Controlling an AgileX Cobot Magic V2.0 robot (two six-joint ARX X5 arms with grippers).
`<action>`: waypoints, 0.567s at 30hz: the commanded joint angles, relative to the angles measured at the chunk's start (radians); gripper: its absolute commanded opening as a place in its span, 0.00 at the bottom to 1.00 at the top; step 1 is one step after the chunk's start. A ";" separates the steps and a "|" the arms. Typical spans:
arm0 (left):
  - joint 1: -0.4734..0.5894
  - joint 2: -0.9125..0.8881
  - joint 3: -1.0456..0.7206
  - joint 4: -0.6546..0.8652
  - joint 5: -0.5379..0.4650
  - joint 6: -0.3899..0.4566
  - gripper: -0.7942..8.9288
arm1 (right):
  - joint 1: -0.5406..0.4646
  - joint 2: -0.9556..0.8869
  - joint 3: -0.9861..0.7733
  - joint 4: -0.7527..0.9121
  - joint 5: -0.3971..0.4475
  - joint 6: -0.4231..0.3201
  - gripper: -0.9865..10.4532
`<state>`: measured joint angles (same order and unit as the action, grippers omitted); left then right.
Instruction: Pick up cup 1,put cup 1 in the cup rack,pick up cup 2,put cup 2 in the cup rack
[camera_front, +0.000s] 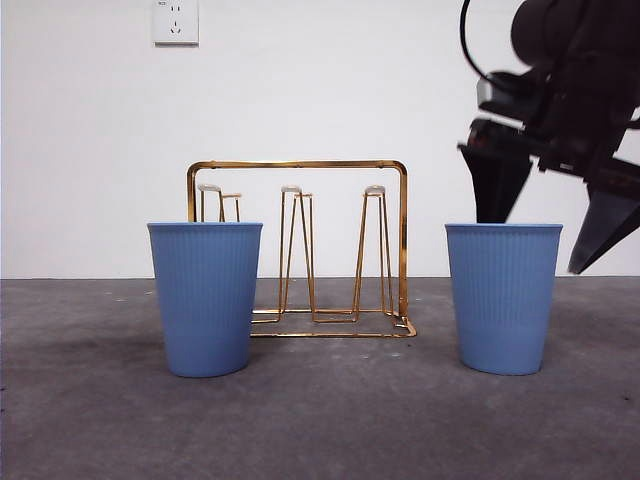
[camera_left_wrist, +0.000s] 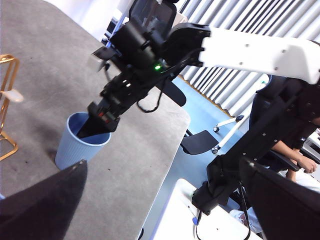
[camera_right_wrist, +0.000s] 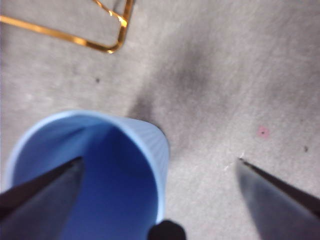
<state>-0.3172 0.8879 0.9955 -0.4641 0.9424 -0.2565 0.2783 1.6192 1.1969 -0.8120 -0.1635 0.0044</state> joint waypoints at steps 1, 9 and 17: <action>-0.011 -0.002 0.001 0.018 0.000 -0.006 0.82 | 0.004 0.032 0.001 0.006 0.004 0.015 0.35; -0.024 -0.002 0.001 0.018 0.000 -0.024 0.82 | 0.004 0.045 0.001 0.043 0.021 0.011 0.07; -0.045 -0.002 0.001 0.097 0.001 -0.092 0.82 | 0.003 0.026 0.003 0.064 -0.035 0.011 0.08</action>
<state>-0.3580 0.8879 0.9958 -0.3935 0.9421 -0.3145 0.2806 1.6535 1.1969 -0.7521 -0.1905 0.0116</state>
